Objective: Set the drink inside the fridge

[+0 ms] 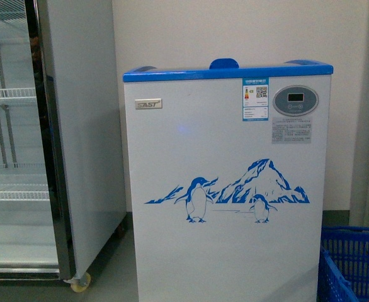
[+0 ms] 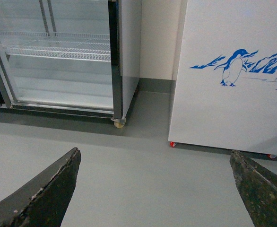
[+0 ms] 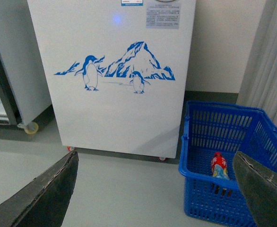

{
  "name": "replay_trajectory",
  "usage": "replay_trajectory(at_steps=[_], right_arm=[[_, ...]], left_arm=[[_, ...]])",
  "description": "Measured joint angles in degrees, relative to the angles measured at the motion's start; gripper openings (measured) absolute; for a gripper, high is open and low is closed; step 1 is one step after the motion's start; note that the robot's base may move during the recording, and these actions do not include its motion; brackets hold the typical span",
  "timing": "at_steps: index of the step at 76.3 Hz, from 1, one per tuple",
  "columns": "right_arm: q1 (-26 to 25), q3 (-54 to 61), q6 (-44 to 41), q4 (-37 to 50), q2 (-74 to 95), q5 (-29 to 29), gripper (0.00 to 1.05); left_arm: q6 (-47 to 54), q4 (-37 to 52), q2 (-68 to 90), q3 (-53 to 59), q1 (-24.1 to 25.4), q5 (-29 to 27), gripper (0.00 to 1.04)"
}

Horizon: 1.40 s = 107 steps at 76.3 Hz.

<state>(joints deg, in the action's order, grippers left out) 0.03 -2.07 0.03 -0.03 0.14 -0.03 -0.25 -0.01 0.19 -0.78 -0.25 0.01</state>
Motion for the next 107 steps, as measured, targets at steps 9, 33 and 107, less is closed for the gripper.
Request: replay_trajectory(at_steps=[9,33,107], right_arm=[[0.00,0.00,0.00,0.00,0.00,0.00,0.98],[0.00,0.00,0.00,0.00,0.00,0.00,0.98],[0.00,0.00,0.00,-0.02,0.00,0.00,0.98]], left_arm=[[0.00,0.00,0.00,0.00,0.00,0.00,0.97],[0.00,0.00,0.00,0.00,0.00,0.00,0.97],[0.00,0.00,0.00,0.00,0.00,-0.02,0.97]])
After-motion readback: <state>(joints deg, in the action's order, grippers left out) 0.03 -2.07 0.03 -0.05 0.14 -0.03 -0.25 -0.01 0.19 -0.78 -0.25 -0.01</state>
